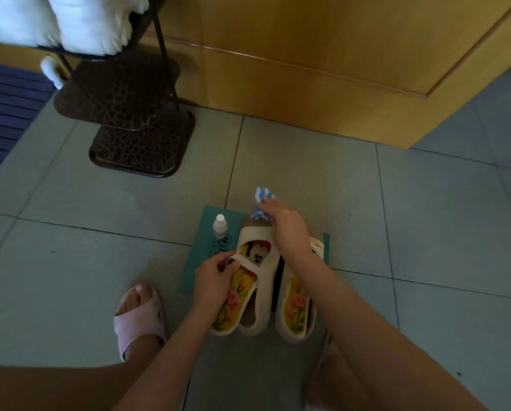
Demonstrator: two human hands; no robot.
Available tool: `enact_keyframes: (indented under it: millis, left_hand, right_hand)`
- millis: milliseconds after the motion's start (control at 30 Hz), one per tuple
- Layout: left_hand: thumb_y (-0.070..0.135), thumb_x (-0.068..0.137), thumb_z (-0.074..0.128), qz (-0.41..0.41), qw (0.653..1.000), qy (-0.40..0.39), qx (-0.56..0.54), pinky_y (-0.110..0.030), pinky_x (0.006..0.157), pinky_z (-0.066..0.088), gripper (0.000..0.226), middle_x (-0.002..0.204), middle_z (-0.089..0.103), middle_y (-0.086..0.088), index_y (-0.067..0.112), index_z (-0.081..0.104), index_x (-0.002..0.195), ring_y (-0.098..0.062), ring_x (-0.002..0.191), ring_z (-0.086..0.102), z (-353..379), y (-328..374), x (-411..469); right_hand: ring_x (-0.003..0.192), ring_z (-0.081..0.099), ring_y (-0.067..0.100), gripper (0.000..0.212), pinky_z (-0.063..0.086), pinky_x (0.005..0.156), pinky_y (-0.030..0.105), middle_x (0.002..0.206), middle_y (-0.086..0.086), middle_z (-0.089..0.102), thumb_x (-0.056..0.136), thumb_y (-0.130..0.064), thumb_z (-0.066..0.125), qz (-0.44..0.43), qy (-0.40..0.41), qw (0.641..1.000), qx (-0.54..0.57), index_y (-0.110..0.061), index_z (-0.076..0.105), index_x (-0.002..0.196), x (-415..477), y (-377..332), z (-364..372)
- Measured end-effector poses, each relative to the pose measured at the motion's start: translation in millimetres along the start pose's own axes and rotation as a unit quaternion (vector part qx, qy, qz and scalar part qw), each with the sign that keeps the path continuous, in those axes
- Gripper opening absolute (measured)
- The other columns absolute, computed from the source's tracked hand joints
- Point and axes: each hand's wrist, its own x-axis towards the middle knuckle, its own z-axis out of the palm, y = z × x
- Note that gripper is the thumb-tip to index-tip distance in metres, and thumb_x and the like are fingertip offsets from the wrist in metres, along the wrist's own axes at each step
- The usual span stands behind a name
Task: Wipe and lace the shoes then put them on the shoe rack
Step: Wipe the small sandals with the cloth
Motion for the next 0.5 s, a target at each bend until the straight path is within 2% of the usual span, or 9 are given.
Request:
enact_keyframes:
  millis: [67,133,233,300,367,500]
  left_hand:
    - [0.018,0.089,0.059,-0.005,1.0,0.006,-0.01,-0.029,0.083,0.048,0.026,0.107,0.068,-0.004,0.014,0.066,0.113,-0.015,0.095,0.061,2.6,2.1,-1.4]
    - [0.018,0.09,0.058,-0.002,1.0,0.023,0.004,-0.024,0.076,0.044,0.023,0.103,0.069,-0.003,0.013,0.068,0.109,-0.011,0.087,0.059,6.1,4.3,-2.8]
    - [0.018,0.09,0.058,0.001,0.999,0.039,0.012,-0.022,0.075,0.042,0.022,0.101,0.07,-0.003,0.013,0.069,0.108,-0.009,0.084,0.058,9.1,4.1,-2.4]
    - [0.018,0.089,0.059,-0.003,0.999,0.039,0.01,-0.024,0.078,0.045,0.022,0.102,0.07,-0.004,0.013,0.069,0.107,-0.012,0.087,0.061,9.3,3.4,-1.3]
    - [0.017,0.088,0.059,-0.002,0.999,0.042,0.012,-0.026,0.079,0.047,0.021,0.101,0.071,-0.005,0.013,0.07,0.106,-0.017,0.09,0.063,9.1,2.2,-0.4]
    - [0.019,0.089,0.059,0.003,0.999,0.043,0.005,-0.025,0.077,0.046,0.02,0.098,0.071,-0.004,0.013,0.071,0.104,-0.015,0.088,0.064,9.3,1.6,-2.0]
  right_hand:
    - [0.138,0.031,0.026,0.048,0.021,0.111,0.029,0.152,0.01,0.03,0.093,0.003,0.042,0.021,-0.044,0.997,-0.063,-0.015,0.044,0.138,6.2,8.5,5.6]
    - [0.14,0.028,0.025,0.049,0.017,0.111,0.025,0.152,0.012,0.028,0.093,0.004,0.042,0.033,-0.014,0.998,-0.05,-0.013,0.043,0.138,0.8,10.8,9.5]
    - [0.139,0.03,0.023,0.05,0.017,0.114,0.027,0.148,0.011,0.035,0.089,0.009,0.042,0.013,0.028,0.999,-0.032,-0.011,0.048,0.135,-18.2,10.1,18.8]
    - [0.136,0.037,0.023,0.046,0.021,0.113,0.026,0.144,0.012,0.042,0.088,0.008,0.046,-0.024,0.01,0.999,-0.024,-0.011,0.055,0.129,-27.9,7.3,22.7]
    - [0.135,0.038,0.021,0.04,0.023,0.113,0.026,0.141,0.01,0.046,0.089,0.004,0.049,-0.088,-0.055,0.993,-0.051,-0.011,0.059,0.125,-31.2,1.7,23.6]
    - [0.136,0.037,0.024,0.04,0.034,0.11,0.038,0.141,0.011,0.046,0.088,0.002,0.049,-0.209,-0.143,0.955,-0.154,-0.01,0.061,0.124,-16.2,3.4,9.7]
